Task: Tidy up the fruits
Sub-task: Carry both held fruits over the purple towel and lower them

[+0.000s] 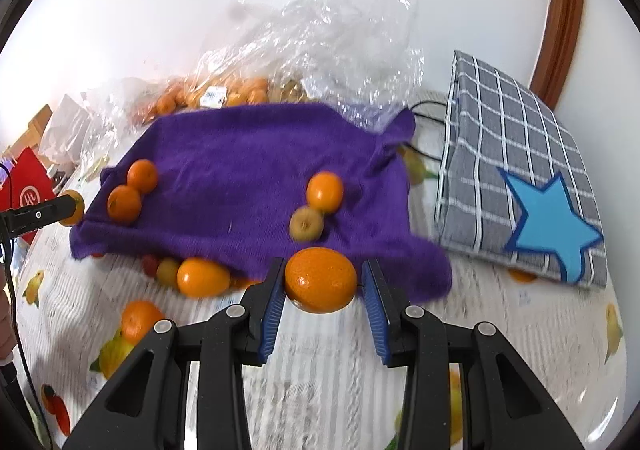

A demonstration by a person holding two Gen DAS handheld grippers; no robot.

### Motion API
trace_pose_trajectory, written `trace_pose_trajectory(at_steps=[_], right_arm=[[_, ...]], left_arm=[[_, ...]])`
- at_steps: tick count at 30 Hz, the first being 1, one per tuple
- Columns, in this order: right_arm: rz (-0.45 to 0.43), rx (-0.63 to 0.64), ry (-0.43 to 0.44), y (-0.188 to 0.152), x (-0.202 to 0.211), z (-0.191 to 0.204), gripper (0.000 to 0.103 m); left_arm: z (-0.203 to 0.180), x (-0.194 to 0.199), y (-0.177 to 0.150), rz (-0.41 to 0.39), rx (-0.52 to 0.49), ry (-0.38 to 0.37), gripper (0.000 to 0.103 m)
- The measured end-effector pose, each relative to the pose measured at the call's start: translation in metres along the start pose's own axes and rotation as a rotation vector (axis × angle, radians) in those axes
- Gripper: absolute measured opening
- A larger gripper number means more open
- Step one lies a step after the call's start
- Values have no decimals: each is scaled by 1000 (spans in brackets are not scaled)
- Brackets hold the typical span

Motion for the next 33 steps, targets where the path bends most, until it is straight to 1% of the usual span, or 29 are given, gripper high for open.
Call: trace_pose_trajectory(at_steps=[5, 8, 11, 16, 20, 27, 33], right_arm=[[-4, -3, 7, 19, -21, -8, 38], [12, -19, 15, 26, -36, -14, 38], [19, -14, -6, 29, -46, -19, 38], [40, 7, 7, 28, -56, -19, 38], [53, 33, 7, 25, -61, -18, 38], [56, 5, 15, 25, -62, -23, 38], [58, 26, 13, 22, -59, -20, 38]], left_arm=[[-10, -18, 14, 15, -13, 16, 34], [-17, -35, 20, 29, -33, 60, 34], [-20, -50, 26, 43, -53, 92, 34], [-25, -73, 28, 82, -72, 123, 34], [-28, -82, 25, 99, -101, 143, 34], [-31, -90, 19, 114, -127, 174, 34], [-35, -91, 17, 116, -148, 176, 34]])
Point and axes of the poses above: each gripper's, at about its wrist camera, not at the fingertips, and x roughly against the way its jaws point, z to its left, y to its top, the point moved 4 cm from there along -x, roughly the way its jaws point, and after that the axes turned 5 degrees about x, right-handed, at the moved point
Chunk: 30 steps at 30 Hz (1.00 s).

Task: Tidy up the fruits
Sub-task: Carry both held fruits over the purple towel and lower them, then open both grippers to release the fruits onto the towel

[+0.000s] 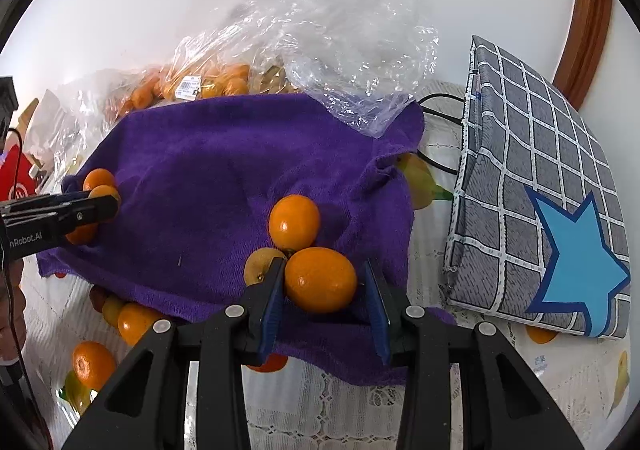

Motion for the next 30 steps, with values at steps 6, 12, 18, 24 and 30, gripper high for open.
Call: trace_pose_trajectory(at_steps=[6, 12, 18, 24, 30], right_arm=[[-7, 4, -22, -3, 11, 3, 39], [-27, -24, -48, -10, 31, 2, 39], [-45, -78, -67, -18, 51, 0, 39], [-62, -83, -83, -23, 70, 8, 39], [-43, -70, -63, -33, 72, 30, 40]], left_arm=[[-5, -1, -2, 5, -18, -13, 34], [-10, -2, -6, 27, -29, -35, 34], [-10, 24, -7, -19, -34, -56, 41], [7, 61, -8, -88, -4, -66, 44], [40, 82, -20, -121, 41, -38, 45]])
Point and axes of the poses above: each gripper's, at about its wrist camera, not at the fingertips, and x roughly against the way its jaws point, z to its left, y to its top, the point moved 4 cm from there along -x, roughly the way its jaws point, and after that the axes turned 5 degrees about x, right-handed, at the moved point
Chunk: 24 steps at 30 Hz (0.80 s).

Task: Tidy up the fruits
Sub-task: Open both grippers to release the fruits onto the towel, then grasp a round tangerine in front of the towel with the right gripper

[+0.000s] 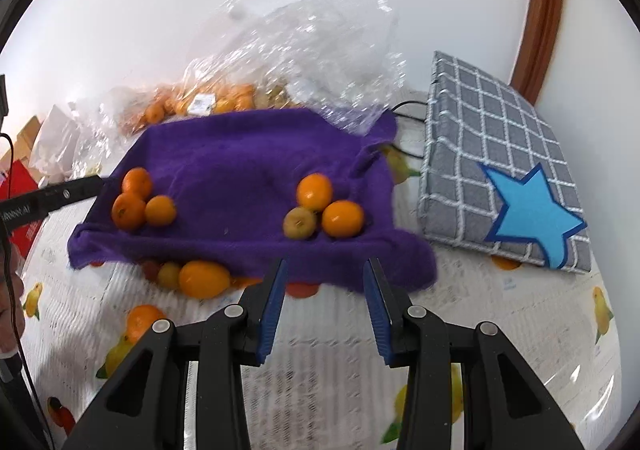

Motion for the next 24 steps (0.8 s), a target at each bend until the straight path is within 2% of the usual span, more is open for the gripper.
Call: trace_pose_trajectory(at_steps=[7, 10, 12, 19, 24], right_arm=[[35, 26, 59, -12, -10, 41, 40], [46, 51, 76, -13, -15, 57, 46], [49, 67, 81, -14, -18, 67, 46], [88, 85, 106, -23, -29, 85, 46], [109, 99, 94, -27, -37, 91, 46]], left_arm=[[40, 11, -12, -12, 59, 23, 45], [54, 15, -14, -18, 87, 23, 45], [63, 17, -16, -22, 100, 23, 45], [72, 16, -21, -22, 117, 15, 46], [70, 14, -25, -15, 106, 13, 46]])
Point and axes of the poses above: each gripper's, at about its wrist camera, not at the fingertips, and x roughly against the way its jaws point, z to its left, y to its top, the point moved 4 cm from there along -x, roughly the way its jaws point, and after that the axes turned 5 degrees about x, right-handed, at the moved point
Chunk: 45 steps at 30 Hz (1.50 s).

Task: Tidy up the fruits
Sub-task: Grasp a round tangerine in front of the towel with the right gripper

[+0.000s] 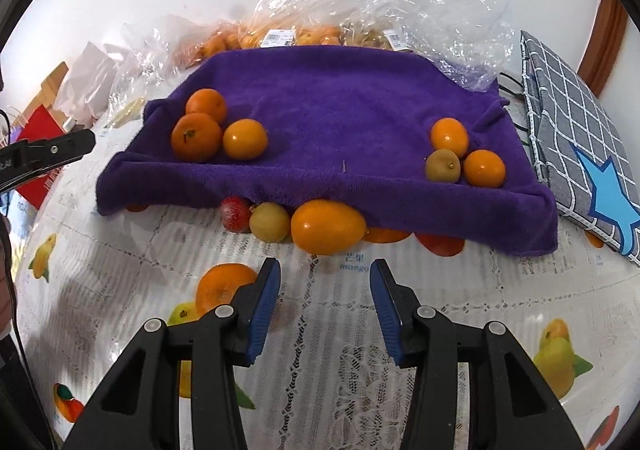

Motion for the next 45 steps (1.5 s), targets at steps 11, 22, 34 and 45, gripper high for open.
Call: trace_pose_trajectory(at_steps=[11, 22, 34, 45], right_arm=[[13, 8, 33, -8, 3, -3, 46], [-36, -3, 66, -7, 20, -3, 46], [-10, 70, 172, -8, 5, 39, 46], [-53, 75, 113, -16, 14, 21, 40]], left_arm=[[-9, -4, -4, 15, -9, -1, 46], [-6, 2, -5, 18, -1, 34, 46], [-1, 6, -6, 23, -5, 67, 46], [-23, -7, -17, 74, -16, 30, 46]])
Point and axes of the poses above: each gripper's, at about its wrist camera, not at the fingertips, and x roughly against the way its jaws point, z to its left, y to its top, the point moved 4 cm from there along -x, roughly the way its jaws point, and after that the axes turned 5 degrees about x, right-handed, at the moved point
